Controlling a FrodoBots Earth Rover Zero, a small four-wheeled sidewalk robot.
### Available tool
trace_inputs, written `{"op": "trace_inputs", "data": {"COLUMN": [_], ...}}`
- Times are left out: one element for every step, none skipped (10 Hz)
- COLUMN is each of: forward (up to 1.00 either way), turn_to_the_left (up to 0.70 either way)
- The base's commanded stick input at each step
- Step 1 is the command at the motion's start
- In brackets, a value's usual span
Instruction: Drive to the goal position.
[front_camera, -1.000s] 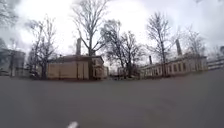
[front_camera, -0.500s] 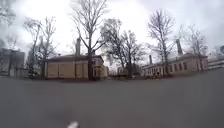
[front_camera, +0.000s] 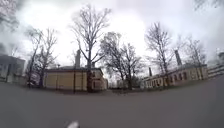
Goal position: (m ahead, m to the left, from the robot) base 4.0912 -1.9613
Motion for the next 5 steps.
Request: {"op": "trace_inputs", "data": {"forward": [1.00,1.00,1.00,1.00,1.00], "turn_to_the_left": [0.00,0.00,0.00,0.00,0.00]}}
